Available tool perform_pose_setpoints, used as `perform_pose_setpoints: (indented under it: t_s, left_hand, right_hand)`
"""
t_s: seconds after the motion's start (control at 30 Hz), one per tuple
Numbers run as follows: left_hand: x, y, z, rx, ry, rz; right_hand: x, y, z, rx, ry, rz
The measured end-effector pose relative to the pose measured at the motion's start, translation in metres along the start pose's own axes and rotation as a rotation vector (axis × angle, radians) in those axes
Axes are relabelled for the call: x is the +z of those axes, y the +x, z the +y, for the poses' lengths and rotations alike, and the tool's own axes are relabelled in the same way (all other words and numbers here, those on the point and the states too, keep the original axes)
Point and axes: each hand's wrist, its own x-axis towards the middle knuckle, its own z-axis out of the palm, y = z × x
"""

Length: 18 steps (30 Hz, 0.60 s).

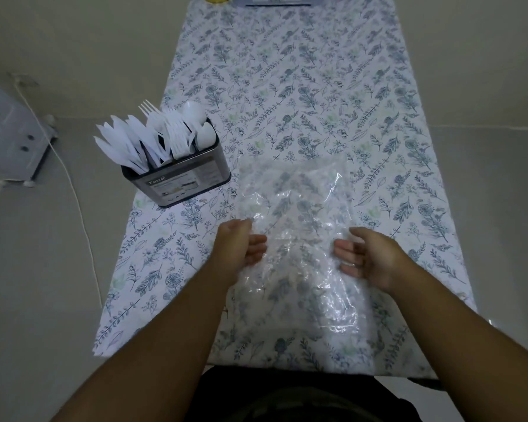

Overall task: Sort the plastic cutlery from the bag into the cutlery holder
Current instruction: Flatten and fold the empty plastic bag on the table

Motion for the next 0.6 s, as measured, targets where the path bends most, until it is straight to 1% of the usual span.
perform_pose_setpoints:
  t_s: [0.07,0.13,0.23,0.3,0.33,0.37,0.43,0.47,0.53,0.6]
  left_hand:
    - [-0.002,-0.004,0.0,-0.052,-0.031,-0.036]
    - [-0.009,-0.004,-0.006,-0.068,-0.164,-0.069]
    - [-0.025,-0.005,-0.018,-0.05,-0.285,-0.101]
    - [-0.035,-0.009,-0.022,-0.068,-0.358,-0.143]
    - [-0.04,-0.012,-0.023,-0.073,-0.312,-0.15]
    - [-0.045,-0.013,-0.025,-0.058,-0.188,-0.172]
    - [-0.055,-0.017,-0.028,0.018,0.077,-0.275]
    - [-0.058,-0.02,-0.029,0.063,0.165,-0.318]
    - [-0.062,-0.027,-0.031,0.201,0.347,-0.318]
    - [-0.057,-0.034,-0.035,0.369,0.538,-0.26]
  right_hand:
    - [-0.005,0.002,-0.001,0.026,0.008,0.023]
    - [-0.011,0.004,0.002,0.028,0.045,0.021]
    - [-0.022,0.004,0.012,-0.031,0.105,-0.02]
    - [-0.031,0.005,0.02,-0.045,0.146,-0.057]
    - [-0.034,0.003,0.023,-0.028,0.158,-0.098]
    - [-0.036,-0.002,0.025,-0.012,0.14,-0.152]
    - [-0.04,-0.007,0.027,-0.067,-0.05,-0.225]
    - [-0.04,-0.01,0.029,-0.125,-0.176,-0.223]
    - [-0.038,-0.012,0.033,-0.198,-0.381,-0.131]
    - [-0.029,-0.016,0.037,-0.227,-0.494,-0.009]
